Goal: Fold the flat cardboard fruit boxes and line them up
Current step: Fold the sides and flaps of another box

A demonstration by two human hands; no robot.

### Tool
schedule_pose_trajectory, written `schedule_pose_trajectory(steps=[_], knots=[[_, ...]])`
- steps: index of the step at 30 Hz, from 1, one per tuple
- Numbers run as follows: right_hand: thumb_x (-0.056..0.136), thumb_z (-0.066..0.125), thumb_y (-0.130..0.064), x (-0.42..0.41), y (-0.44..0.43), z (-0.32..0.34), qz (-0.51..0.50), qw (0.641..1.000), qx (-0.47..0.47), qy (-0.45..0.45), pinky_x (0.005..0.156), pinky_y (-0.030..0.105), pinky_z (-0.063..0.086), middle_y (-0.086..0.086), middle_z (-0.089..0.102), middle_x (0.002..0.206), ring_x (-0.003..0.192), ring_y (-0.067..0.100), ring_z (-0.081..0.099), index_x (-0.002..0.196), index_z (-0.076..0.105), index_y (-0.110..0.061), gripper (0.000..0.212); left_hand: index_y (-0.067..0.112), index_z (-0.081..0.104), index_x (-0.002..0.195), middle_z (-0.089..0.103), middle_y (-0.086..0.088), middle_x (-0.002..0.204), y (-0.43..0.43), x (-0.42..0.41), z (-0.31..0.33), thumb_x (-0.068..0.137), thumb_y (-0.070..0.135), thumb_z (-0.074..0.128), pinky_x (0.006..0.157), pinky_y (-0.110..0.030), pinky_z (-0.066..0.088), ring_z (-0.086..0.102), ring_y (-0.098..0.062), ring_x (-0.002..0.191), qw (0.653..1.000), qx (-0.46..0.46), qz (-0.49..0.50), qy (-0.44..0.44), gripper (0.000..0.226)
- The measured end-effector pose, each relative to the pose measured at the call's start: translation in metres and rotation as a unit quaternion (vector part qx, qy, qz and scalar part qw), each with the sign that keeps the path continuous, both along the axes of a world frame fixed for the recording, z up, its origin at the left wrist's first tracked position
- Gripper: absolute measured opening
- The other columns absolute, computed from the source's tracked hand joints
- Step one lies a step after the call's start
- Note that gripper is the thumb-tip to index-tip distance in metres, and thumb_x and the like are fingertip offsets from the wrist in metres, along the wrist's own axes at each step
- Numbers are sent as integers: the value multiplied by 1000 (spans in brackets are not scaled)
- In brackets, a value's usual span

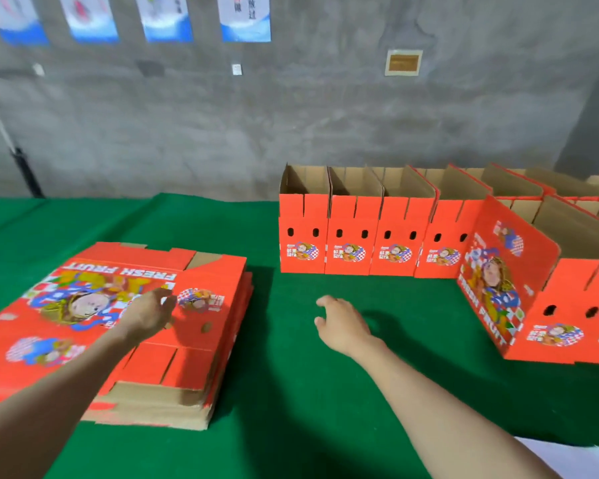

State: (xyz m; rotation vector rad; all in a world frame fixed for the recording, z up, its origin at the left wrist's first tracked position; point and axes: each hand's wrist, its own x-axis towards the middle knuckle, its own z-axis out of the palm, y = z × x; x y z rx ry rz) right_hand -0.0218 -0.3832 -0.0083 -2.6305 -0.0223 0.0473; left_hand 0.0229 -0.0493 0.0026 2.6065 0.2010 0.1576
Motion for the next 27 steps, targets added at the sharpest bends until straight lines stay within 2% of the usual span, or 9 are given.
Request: schedule_pose_trajectory(steps=[3,6,11,14,19,21,23,25,27], knots=[[96,50,-25,-3,36,-14,13,999,-19,43,105,36,38,7,47,141,126,26,48,138,43,-17,44,9,30,146,17,-12,158,40,0,-23,97,38,47,111,-47,24,19,-27,144,990,121,0,79,59],[96,51,-26,-6,59,-26,8,996,-21,86,107,35,37,8,47,142,128,26,47,139,42,-16,45,29,8,151,-4,5,160,50,-11,-54,96,53,33,115,-52,10,-3,-21,147,963,232,-43,128,65],[99,45,-35,-10,90,-46,-34,986,37,160,99,28,38,10,49,139,125,23,49,134,47,-6,46,29,45,138,42,0,145,29,-46,-69,88,54,38,106,-40,25,37,-26,133,959,250,-135,10,56],[98,45,-38,-13,110,-53,-121,924,275,238,64,24,43,15,59,110,84,18,54,112,56,-2,40,18,67,115,63,-9,114,32,-55,-68,74,40,53,91,-45,43,61,-33,106,960,192,-178,-96,48],[92,62,-19,-14,131,-48,-301,762,540,193,74,36,47,22,63,103,86,29,61,107,56,5,29,30,24,148,13,3,159,47,-54,-74,90,61,26,117,-41,8,7,-18,147,972,211,-100,22,66],[92,63,-19,-11,139,-40,-351,759,528,147,81,37,44,17,58,97,95,31,59,98,56,4,25,29,25,148,13,3,159,42,-57,-71,77,69,3,117,-41,6,5,-19,147,976,192,-104,14,84],[92,62,-19,-9,139,-28,-362,783,497,92,75,32,42,12,55,88,77,25,56,85,59,3,23,29,33,145,21,2,157,36,-61,-58,64,71,-6,116,-40,11,14,-20,145,980,164,-109,-12,99],[91,61,-17,-7,124,-12,-355,793,493,44,64,28,37,11,57,79,60,19,47,69,57,-2,27,20,48,138,34,-8,151,32,-64,-42,66,70,5,112,-40,23,31,-28,138,986,94,-115,-74,97],[91,61,-16,-11,96,4,-352,796,493,0,63,29,36,11,59,78,68,20,49,79,63,5,24,6,58,128,44,-20,142,29,-65,-25,70,64,25,108,-43,32,43,-37,129,985,20,-107,-136,88]])
